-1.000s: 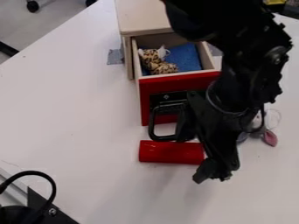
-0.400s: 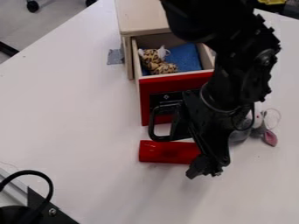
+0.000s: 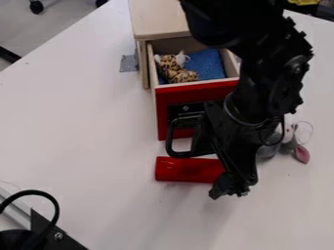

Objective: Closed the drawer

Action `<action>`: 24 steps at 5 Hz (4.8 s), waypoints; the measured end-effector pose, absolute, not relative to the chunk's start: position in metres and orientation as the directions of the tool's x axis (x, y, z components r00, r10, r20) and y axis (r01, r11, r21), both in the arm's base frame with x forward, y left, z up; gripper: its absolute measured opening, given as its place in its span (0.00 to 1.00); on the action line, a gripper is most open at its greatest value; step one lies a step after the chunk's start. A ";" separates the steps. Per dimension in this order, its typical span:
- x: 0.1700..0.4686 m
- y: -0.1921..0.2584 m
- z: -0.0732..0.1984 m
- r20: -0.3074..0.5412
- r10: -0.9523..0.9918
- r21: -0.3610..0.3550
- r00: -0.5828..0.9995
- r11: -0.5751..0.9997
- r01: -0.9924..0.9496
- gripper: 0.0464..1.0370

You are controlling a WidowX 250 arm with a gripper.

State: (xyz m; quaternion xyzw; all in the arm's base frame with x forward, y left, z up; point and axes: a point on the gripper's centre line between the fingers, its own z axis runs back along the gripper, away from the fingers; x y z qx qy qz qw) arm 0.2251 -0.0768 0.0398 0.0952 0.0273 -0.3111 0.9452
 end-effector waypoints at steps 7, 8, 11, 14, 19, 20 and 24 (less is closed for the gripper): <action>0.240 -0.062 0.034 -0.107 -0.559 0.153 0.822 0.808 0.569 0.96; 0.250 -0.054 0.038 -0.089 -0.540 0.166 0.837 0.820 0.547 0.96; 0.269 -0.041 0.042 -0.080 -0.513 0.185 0.855 0.835 0.518 0.96; 0.279 -0.026 0.038 -0.059 -0.519 0.269 0.853 0.814 0.514 0.96; 0.291 0.007 0.025 -0.078 -0.469 0.296 0.880 0.832 0.470 0.96; 0.299 0.015 0.023 -0.062 -0.457 0.294 0.887 0.841 0.454 0.96; 0.341 0.042 0.020 -0.057 -0.378 0.318 0.924 0.871 0.376 0.96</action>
